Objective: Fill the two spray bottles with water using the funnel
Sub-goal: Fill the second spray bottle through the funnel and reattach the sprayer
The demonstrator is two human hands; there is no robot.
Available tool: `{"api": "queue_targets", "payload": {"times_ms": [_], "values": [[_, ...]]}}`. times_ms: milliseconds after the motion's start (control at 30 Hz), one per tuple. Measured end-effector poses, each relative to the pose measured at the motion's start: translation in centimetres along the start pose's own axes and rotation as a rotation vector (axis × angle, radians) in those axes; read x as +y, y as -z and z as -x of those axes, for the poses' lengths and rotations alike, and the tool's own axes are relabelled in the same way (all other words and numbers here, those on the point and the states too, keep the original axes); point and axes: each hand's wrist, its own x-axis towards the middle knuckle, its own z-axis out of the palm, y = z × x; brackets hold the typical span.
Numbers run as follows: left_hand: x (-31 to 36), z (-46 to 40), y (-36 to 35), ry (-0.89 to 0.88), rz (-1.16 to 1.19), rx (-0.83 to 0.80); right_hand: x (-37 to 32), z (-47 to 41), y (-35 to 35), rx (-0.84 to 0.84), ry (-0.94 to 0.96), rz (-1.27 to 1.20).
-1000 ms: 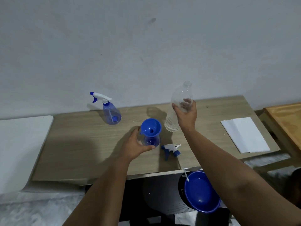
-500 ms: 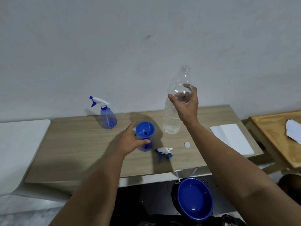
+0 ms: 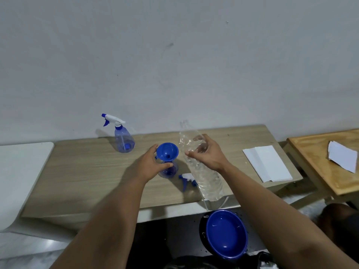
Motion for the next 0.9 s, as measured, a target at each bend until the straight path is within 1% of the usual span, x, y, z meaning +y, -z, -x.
{"api": "queue_targets", "payload": {"times_ms": [267, 533, 900], "values": [[-0.9, -0.2, -0.5, -0.035, -0.008, 0.015, 0.7, 1.4, 0.4, -0.262, -0.078, 0.185], [-0.7, -0.3, -1.1, -0.02, 0.01, 0.065, 0.8, 1.6, 1.1, -0.317, -0.127, 0.415], [-0.1, -0.4, -1.4, -0.032, 0.028, 0.103, 0.0, 0.4, 1.6, -0.386, -0.151, 0.565]]}}
